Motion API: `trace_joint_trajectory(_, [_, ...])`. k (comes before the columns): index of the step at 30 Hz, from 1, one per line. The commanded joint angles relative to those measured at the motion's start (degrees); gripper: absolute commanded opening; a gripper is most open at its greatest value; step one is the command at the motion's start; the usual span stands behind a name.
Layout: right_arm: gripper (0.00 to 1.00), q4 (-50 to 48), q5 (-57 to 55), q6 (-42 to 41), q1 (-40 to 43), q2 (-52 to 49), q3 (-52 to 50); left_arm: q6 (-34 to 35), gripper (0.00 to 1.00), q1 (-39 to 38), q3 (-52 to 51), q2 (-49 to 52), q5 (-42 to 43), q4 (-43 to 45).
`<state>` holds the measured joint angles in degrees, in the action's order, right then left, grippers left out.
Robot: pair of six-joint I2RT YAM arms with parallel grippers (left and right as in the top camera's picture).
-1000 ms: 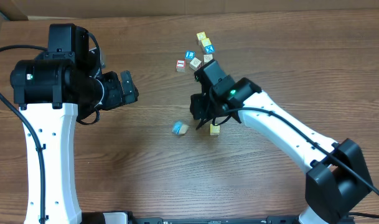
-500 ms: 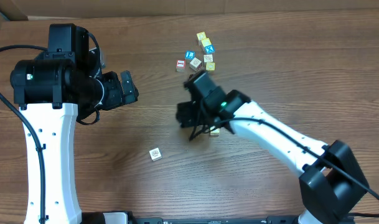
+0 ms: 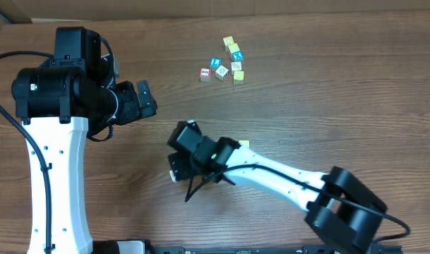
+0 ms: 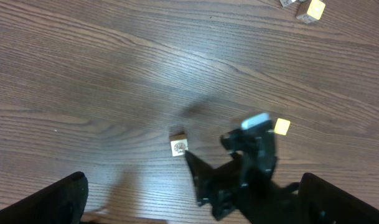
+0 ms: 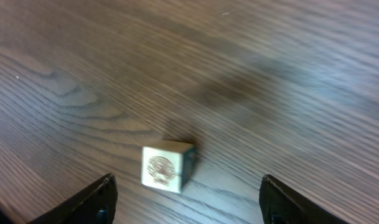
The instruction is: Flip 4 blocks
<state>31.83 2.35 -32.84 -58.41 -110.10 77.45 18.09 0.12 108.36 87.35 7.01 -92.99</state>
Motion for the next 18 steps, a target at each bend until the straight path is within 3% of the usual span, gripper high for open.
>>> trace_joint_trajectory(1, [0.75,-1.68,-1.22,-1.27,-2.25,-3.48,-0.33,0.81,1.0,0.24,0.0,0.02,-0.37,0.26])
trace_joint_trajectory(6, [0.77,-4.15,-1.29,0.68,-4.59,-6.05,-0.31,0.81,1.0,0.24,0.0,0.02,-0.37,0.26])
trace_joint_trajectory(9, [0.52,-4.28,-2.67,2.84,-4.74,-6.05,-0.02,0.79,1.0,0.24,0.0,0.02,-0.39,0.26])
trace_joint_trajectory(13, [0.29,-2.36,-2.97,2.84,-3.32,-5.46,1.64,0.81,1.0,0.24,0.0,0.02,-0.39,0.26])
trace_joint_trajectory(16, [0.18,-0.02,-2.97,2.82,-1.44,-3.28,2.82,0.79,1.0,0.24,0.0,0.02,-0.39,0.26])
trace_joint_trajectory(18, [0.18,1.25,-2.97,2.82,-0.33,-1.16,2.89,0.79,1.0,0.24,0.0,0.02,-0.39,0.26])
